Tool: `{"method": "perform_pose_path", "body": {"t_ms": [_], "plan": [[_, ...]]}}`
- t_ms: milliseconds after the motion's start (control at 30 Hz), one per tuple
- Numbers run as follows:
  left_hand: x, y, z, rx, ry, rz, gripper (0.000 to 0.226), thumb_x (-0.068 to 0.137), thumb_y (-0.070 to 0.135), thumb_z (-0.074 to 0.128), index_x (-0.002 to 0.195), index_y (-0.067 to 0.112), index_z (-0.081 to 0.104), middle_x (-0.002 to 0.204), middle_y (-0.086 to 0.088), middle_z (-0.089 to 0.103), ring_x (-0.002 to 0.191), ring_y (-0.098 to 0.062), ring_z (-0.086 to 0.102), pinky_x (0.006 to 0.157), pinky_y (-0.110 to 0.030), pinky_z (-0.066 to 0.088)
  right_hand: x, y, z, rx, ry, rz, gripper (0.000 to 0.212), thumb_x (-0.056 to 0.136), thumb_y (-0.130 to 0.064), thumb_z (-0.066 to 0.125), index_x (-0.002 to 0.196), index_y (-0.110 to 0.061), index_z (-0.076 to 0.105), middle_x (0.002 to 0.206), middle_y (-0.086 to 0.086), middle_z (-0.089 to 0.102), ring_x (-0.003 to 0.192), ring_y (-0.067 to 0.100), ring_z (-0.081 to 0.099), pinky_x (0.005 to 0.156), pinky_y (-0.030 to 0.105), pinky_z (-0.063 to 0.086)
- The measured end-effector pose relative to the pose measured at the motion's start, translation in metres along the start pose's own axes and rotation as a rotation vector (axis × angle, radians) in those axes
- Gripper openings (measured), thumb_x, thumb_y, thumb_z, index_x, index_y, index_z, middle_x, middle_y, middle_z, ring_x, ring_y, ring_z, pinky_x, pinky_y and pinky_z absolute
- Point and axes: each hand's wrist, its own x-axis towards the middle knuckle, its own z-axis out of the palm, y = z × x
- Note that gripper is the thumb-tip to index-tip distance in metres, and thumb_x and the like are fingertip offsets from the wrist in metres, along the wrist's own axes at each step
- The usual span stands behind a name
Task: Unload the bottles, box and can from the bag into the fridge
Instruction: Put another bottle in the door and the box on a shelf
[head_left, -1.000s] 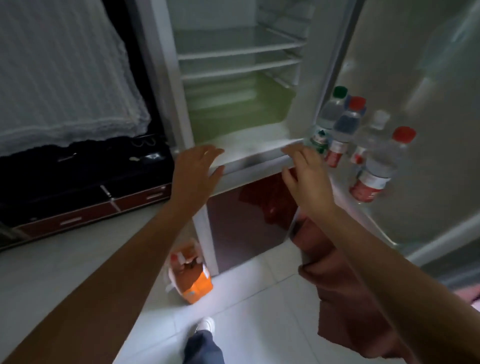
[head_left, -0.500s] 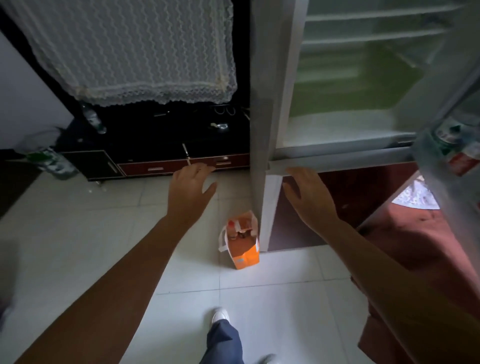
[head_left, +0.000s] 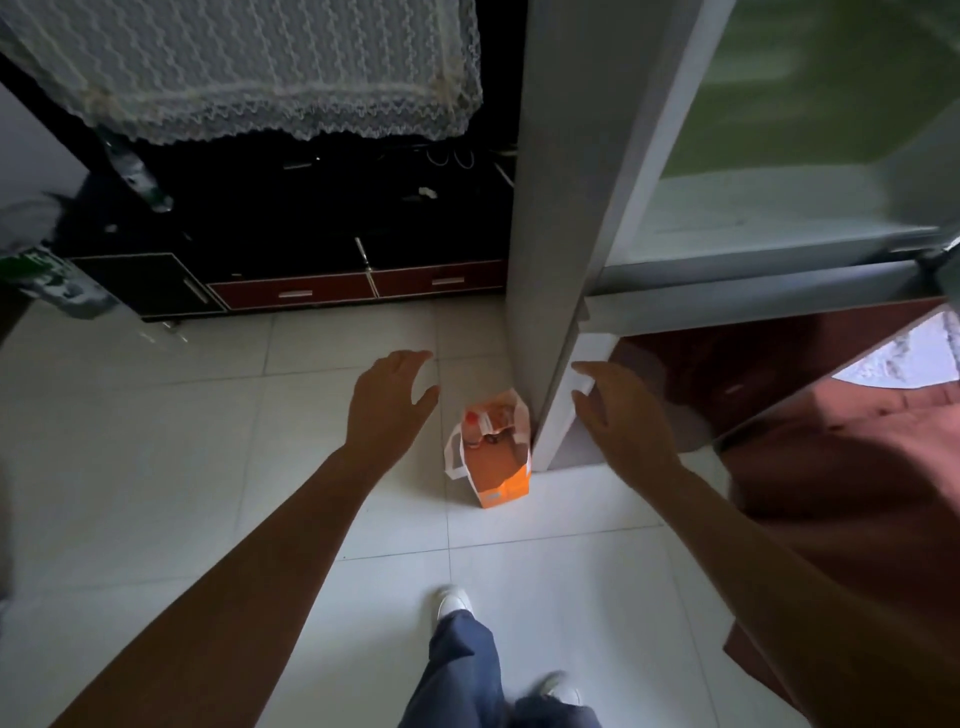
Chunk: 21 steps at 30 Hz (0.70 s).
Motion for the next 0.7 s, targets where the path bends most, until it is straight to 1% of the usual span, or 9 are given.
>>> {"method": "perform_pose_path", "body": {"t_ms": [100,167,233,300,367,467,533,633,700], "plan": [[0.014,-0.022,0.027,0.003,-0.052,-0.014,0.04,0.089,0.024,0.056,0.126,0.012,0.05,0.129,-0.011,0.055,0.119,-0.026,0.05,0.103,-0.038,0.035,0.006,0.011,0.03,0.008,-0.027,0.048,0.049,0.087,-0.04,0.038,0.123,-0.01,0.053,0.127,0.011,0.058,0.119,0.027,0.052,0.104,0.042,0.041],[0.018,-0.039,0.049,0.01,-0.088,-0.019,0.04,0.088,0.022,0.057,0.126,0.013,0.05,0.129,-0.01,0.056,0.119,-0.026,0.05,0.102,-0.038,0.035,0.009,0.021,0.052,0.0,-0.049,0.072,0.06,0.085,-0.05,0.029,0.123,-0.011,0.053,0.127,0.009,0.058,0.119,0.024,0.052,0.104,0.034,0.037],[0.019,-0.056,0.071,0.015,-0.104,-0.02,0.04,0.087,0.02,0.059,0.125,0.012,0.052,0.127,-0.01,0.058,0.117,-0.027,0.052,0.101,-0.038,0.037,0.011,0.031,0.074,0.001,-0.062,0.09,0.064,0.083,-0.053,0.025,0.122,-0.011,0.053,0.126,0.007,0.058,0.118,0.023,0.052,0.1,0.025,0.032],[0.02,-0.073,0.096,0.026,-0.103,-0.019,0.039,0.085,0.02,0.06,0.123,0.012,0.053,0.125,-0.01,0.059,0.115,-0.028,0.054,0.1,-0.038,0.038,0.017,0.043,0.097,0.011,-0.073,0.116,0.057,0.085,-0.048,0.032,0.122,-0.011,0.053,0.127,0.008,0.058,0.119,0.024,0.051,0.098,0.022,0.028],[0.021,-0.089,0.124,0.027,-0.106,-0.024,0.039,0.085,0.019,0.061,0.122,0.011,0.055,0.123,-0.011,0.061,0.113,-0.029,0.055,0.099,-0.039,0.04,0.023,0.057,0.122,0.033,-0.082,0.134,0.052,0.084,-0.041,0.035,0.123,-0.01,0.052,0.127,0.007,0.057,0.12,0.023,0.05,0.098,0.021,0.027],[0.024,-0.114,0.175,0.028,-0.122,-0.022,0.038,0.084,0.018,0.062,0.12,0.01,0.056,0.121,-0.011,0.062,0.111,-0.03,0.057,0.097,-0.039,0.041,0.033,0.088,0.166,0.018,-0.112,0.144,0.039,0.092,-0.032,0.044,0.125,-0.011,0.05,0.129,0.006,0.056,0.12,0.021,0.05,0.096,0.02,0.029],[0.027,-0.128,0.212,0.025,-0.131,-0.022,0.038,0.084,0.019,0.061,0.12,0.011,0.056,0.12,-0.009,0.063,0.11,-0.028,0.057,0.097,-0.038,0.041,0.04,0.112,0.199,-0.012,-0.128,0.14,0.035,0.093,-0.025,0.045,0.126,-0.012,0.049,0.129,0.005,0.055,0.118,0.02,0.051,0.094,0.019,0.032],[0.035,-0.149,0.268,0.035,-0.133,-0.007,0.035,0.083,0.017,0.062,0.117,0.011,0.058,0.116,-0.01,0.065,0.104,-0.029,0.059,0.093,-0.037,0.043,0.051,0.148,0.254,-0.04,-0.135,0.114,0.033,0.093,-0.022,0.047,0.125,-0.015,0.05,0.126,0.005,0.058,0.114,0.021,0.054,0.093,0.025,0.04],[0.041,-0.163,0.304,0.051,-0.114,0.022,0.031,0.081,0.013,0.064,0.112,0.008,0.061,0.109,-0.012,0.068,0.098,-0.032,0.061,0.088,-0.038,0.046,0.059,0.174,0.29,-0.035,-0.127,0.088,0.031,0.091,-0.019,0.05,0.123,-0.016,0.052,0.121,0.007,0.06,0.108,0.023,0.056,0.088,0.03,0.045]]}}
